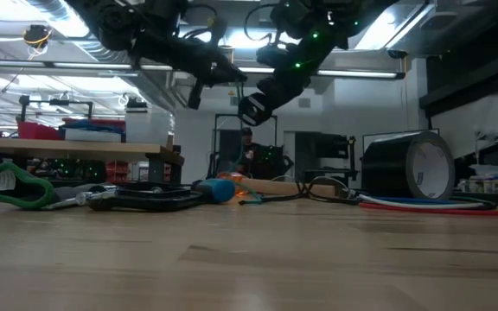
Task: Coil cords
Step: Coil the green wire onto the spool
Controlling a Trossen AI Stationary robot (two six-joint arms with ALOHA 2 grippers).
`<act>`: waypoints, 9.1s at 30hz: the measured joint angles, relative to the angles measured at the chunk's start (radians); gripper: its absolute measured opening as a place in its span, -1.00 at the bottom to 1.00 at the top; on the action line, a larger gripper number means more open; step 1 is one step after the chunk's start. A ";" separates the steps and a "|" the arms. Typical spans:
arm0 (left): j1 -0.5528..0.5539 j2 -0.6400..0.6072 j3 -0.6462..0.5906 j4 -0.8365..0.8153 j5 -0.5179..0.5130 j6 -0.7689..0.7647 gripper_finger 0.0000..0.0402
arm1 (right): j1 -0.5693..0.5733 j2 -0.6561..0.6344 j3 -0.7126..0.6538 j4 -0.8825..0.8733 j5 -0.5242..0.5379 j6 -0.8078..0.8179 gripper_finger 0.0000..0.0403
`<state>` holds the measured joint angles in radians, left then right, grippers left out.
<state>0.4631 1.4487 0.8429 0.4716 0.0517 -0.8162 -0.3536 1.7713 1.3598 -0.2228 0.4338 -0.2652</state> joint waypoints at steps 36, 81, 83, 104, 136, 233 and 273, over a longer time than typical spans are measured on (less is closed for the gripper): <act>-0.150 -0.002 0.001 -0.020 -0.085 0.644 -1.00 | -0.047 -0.005 0.000 0.255 -0.435 0.451 -1.00; -0.215 0.000 -0.001 -0.353 -0.325 0.974 -0.74 | -0.220 -0.023 0.002 0.355 -1.074 0.624 -1.00; -0.215 0.000 -0.001 -0.372 -0.325 0.974 -0.73 | -0.230 -0.023 0.002 0.332 -1.074 0.618 -1.00; -0.216 0.000 0.000 -0.387 -0.390 0.974 -0.69 | -0.251 -0.023 0.002 0.148 -0.990 0.439 -1.00; -0.219 0.000 0.000 -0.435 -0.389 0.875 -0.71 | -0.308 -0.023 0.001 0.031 -0.878 0.303 -0.97; -0.096 -0.001 0.000 -0.075 0.122 0.207 -1.00 | 0.006 -0.020 0.001 0.082 -0.267 0.291 -0.96; -0.191 0.000 -0.001 -0.445 -0.383 0.923 -0.88 | -0.147 -0.018 0.000 0.342 -0.896 0.509 -0.96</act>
<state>0.2718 1.4490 0.8417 0.0262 -0.3317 0.1067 -0.5011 1.7535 1.3598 0.1192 -0.4625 0.2436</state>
